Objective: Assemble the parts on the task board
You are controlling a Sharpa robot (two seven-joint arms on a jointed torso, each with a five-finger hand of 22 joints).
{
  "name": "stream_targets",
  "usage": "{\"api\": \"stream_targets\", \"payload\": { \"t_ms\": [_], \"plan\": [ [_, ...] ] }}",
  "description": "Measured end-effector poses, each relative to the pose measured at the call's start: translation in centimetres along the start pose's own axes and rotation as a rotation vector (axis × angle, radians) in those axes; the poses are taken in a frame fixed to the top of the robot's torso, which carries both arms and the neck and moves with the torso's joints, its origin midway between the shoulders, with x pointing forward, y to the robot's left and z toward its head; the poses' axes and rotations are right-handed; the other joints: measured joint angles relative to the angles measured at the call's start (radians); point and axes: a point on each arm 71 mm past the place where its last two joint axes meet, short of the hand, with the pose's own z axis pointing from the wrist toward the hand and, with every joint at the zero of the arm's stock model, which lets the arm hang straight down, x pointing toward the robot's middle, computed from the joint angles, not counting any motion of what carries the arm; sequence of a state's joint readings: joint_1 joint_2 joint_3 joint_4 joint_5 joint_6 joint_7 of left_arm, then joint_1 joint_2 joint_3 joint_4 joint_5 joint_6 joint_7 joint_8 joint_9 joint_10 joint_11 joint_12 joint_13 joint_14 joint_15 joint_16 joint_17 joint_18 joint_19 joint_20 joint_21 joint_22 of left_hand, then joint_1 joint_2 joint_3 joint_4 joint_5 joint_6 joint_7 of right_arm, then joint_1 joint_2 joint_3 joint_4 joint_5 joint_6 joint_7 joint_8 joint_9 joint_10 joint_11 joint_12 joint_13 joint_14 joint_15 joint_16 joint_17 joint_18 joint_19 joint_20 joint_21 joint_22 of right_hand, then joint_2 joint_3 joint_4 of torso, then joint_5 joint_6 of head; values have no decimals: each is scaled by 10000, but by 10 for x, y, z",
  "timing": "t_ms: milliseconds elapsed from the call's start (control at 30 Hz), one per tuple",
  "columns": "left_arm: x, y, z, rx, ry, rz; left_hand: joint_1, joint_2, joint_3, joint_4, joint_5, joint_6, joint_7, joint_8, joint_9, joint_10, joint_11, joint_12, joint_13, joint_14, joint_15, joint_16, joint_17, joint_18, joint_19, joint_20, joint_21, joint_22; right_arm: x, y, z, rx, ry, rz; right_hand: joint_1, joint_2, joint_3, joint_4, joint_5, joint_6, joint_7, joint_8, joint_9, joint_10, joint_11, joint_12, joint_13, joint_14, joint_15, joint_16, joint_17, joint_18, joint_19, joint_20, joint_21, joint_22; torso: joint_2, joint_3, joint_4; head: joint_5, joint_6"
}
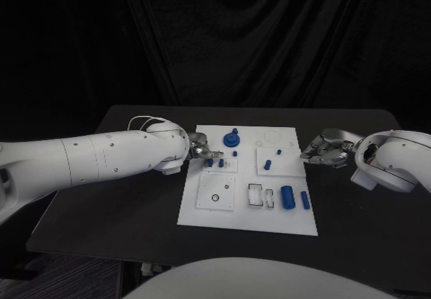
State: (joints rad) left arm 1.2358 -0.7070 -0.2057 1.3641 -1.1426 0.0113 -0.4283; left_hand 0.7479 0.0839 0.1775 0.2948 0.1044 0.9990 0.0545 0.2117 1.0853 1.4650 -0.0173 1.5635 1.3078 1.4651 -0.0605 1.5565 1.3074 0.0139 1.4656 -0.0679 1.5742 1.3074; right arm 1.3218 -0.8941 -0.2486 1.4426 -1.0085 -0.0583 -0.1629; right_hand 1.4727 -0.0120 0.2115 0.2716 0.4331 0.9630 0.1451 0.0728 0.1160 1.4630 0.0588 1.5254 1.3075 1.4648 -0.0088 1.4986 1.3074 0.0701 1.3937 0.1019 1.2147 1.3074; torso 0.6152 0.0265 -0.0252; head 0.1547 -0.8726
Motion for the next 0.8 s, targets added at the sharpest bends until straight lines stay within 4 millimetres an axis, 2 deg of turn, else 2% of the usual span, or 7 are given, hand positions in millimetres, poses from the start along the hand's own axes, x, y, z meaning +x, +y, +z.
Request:
{"api": "stream_targets", "payload": {
  "t_ms": [100, 167, 333, 433, 500, 600, 800],
  "plan": [
    [0, 0, 0, 3, -1, -9, -89, 89, -90, -10, 200, 35, 6, 0, 3, 0, 0, 0, 0, 0, 0, 0, 0, 1, 0, 0, 0, 0, 0, 0, 0, 7, 8, 0, 0, 0, 0, 0, 0, 0, 0, 0, 0, 0, 0, 0, 0, 0, 0, 0, 0, 1, 0, 0, 0, 0, 4, -1, 2, -7, 0],
    [0, 1, 0, -5, -3, -16, -71, 226, -156, 3, 473, 108, 6, 0, 43, 0, 0, 0, 0, 0, 0, 0, 0, 1, 0, 0, 0, 0, 0, 0, 0, 11, 14, -1, 0, 0, 0, 0, 0, 0, 0, 0, 0, 0, 0, 0, 0, 0, 0, 0, 0, 0, 0, 0, 0, 0, 4, -1, 4, -9, 0],
    [-1, 4, 0, -69, -45, -46, 85, 391, -283, -10, 1094, 109, 5, 52, 134, 0, 0, 0, 0, 0, 0, 0, 0, 1, 0, 0, 0, 0, 0, 0, 0, 17, 27, -2, 0, 0, 28, -28, 0, 36, -36, 0, 13, 0, 0, 1, 0, 0, 0, 0, 0, 0, -30, 30, 0, 0, 4, -1, 4, 1, 0],
    [-1, 5, -1, -75, -57, -54, 229, 536, -339, -10, 1702, 109, 5, 52, 199, 0, 0, 0, 0, 0, 0, 0, 0, 1, 0, 0, 0, 0, 0, 0, 0, 20, 34, -3, 0, 0, 27, -28, 0, 36, -36, 0, 13, 0, 0, 1, 0, 0, 0, 0, 0, 0, -36, 36, 0, 0, 5, -1, 1, 7, 0],
    [-1, 5, -1, -70, -61, -58, 349, 655, -339, -10, 2294, 109, 5, 70, 250, 0, 0, 0, 0, 0, 0, 0, 0, 1, 0, 0, 0, 0, 0, 0, 0, 21, 38, -4, 0, 0, 27, -28, 0, 36, -36, 0, 12, 0, 0, 1, 0, 0, 0, 0, 0, 0, -35, 36, 0, 0, 4, -1, 0, 8, 0],
    [-1, 6, -1, -64, -67, -68, 414, 721, -339, -10, 2791, 124, -11, 108, 323, 0, 0, 0, 0, 0, 0, 0, 0, 0, 0, 0, 0, 0, 0, 0, 0, 25, 43, -4, 0, 0, 27, -28, 0, 36, -36, 0, 12, 0, 0, 1, 0, 0, 0, 0, 0, 0, -36, 35, 0, 0, 3, -1, -1, 8, 0],
    [0, 7, -2, -48, -74, -79, 504, 747, -278, -10, 3238, 141, -30, 169, 411, 0, 0, 0, 0, 0, 0, 0, 0, 0, 0, 0, 0, 0, 0, -1, 0, 39, 47, -2, 0, 0, 27, -27, 0, 36, -36, 0, 12, 0, 0, 1, 0, 0, 0, 0, 0, 0, -36, 36, 0, 0, -1, -1, 0, 0, 0]
  ]
}}
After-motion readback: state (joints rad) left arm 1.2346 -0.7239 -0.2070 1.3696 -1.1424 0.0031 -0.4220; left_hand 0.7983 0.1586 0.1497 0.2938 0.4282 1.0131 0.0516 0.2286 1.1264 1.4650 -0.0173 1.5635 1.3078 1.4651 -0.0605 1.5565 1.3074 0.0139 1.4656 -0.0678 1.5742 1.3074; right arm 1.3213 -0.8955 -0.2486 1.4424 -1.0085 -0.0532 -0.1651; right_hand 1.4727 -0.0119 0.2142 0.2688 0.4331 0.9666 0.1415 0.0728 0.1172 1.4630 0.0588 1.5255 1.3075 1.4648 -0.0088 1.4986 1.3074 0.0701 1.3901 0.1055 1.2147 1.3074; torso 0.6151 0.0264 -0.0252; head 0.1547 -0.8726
